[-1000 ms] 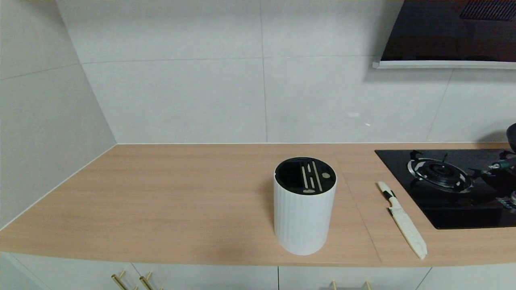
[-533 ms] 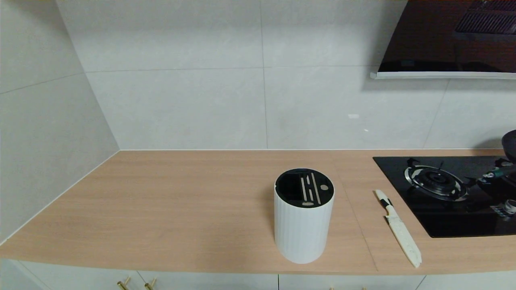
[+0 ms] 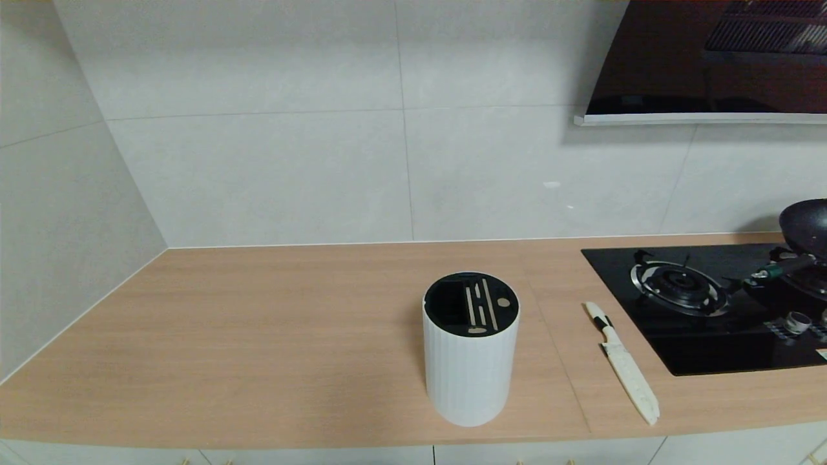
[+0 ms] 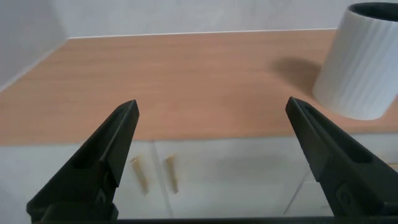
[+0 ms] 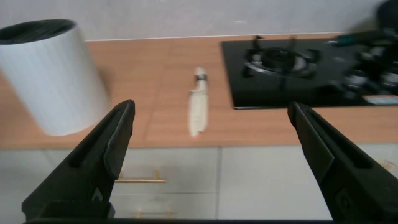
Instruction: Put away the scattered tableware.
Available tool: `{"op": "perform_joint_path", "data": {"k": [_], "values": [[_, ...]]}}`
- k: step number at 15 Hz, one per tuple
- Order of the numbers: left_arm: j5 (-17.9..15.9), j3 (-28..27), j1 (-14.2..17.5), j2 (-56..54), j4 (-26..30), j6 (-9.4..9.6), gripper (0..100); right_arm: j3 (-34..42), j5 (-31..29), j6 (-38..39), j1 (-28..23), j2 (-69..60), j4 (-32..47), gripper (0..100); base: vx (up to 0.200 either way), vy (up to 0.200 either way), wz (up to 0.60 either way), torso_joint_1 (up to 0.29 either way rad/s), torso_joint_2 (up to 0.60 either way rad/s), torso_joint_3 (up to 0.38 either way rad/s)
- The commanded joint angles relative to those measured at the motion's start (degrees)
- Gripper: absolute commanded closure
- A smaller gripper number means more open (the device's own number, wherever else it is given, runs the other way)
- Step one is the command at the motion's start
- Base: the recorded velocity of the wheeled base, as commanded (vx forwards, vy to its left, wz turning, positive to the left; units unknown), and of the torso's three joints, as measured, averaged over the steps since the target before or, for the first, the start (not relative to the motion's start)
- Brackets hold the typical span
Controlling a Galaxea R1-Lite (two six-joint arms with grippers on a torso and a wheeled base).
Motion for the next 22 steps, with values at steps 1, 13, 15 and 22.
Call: {"op": "perform_joint_path", "data": {"k": [1, 13, 15, 22], "values": [[-0.02, 0.01, 0.00, 0.09, 0.02, -0.01, 0, 0.00, 0.01, -0.03, -0.02, 0.09, 0.01, 0, 0.000, 0.000, 0.00, 0.000, 0.00, 0.000], [-0.02, 0.01, 0.00, 0.09, 0.02, -0.01, 0, -4.13, 3.62, -0.38, 0.07, 0.53, -3.76, 0, 0.000, 0.000, 0.00, 0.000, 0.00, 0.000], [-0.02, 0.01, 0.00, 0.09, 0.02, -0.01, 0, -9.23, 8.72, 0.76, 0.16, 8.44, -2.45, 0, 0.000, 0.000, 0.00, 0.000, 0.00, 0.000], [-0.02, 0.01, 0.00, 0.09, 0.02, -0.01, 0, -23.47, 10.39, -0.56, 4.90, 51.06, -3.15, 0, 0.000, 0.000, 0.00, 0.000, 0.00, 0.000]]}}
